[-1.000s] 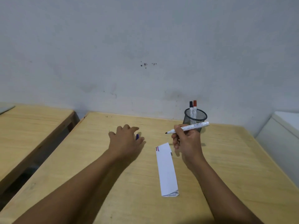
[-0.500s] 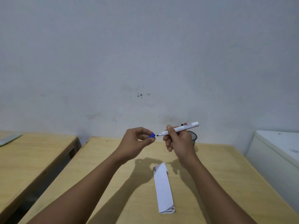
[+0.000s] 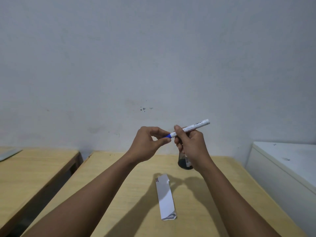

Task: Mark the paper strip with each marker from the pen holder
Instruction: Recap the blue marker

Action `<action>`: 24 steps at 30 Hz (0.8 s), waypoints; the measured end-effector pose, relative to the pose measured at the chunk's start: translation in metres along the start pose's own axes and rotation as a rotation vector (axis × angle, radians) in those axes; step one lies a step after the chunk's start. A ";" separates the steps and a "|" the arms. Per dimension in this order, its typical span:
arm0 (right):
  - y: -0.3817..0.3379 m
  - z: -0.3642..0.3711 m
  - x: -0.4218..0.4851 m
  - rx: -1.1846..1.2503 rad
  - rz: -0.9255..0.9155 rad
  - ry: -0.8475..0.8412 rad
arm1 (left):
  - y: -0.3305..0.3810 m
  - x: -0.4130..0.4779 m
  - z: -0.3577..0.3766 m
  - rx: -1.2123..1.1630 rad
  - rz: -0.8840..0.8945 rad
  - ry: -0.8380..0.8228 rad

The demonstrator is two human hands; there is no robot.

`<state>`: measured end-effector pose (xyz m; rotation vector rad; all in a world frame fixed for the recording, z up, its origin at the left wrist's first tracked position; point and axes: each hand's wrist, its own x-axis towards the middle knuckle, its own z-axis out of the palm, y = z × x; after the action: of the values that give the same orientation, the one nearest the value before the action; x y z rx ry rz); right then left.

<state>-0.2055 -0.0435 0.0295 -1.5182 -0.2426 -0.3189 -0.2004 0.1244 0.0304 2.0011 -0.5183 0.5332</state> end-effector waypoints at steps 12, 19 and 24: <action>0.015 -0.023 0.010 -0.520 -0.224 0.302 | -0.001 0.024 0.019 0.457 0.208 0.285; 0.031 -0.041 0.043 -0.895 -0.468 0.114 | -0.002 0.050 0.048 0.395 0.328 0.198; 0.040 -0.067 0.085 -0.656 -0.328 0.205 | -0.022 0.076 0.065 0.350 0.224 0.161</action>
<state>-0.1147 -0.1135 0.0190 -2.0725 -0.2352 -0.8740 -0.1165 0.0661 0.0291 2.2163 -0.5835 0.9708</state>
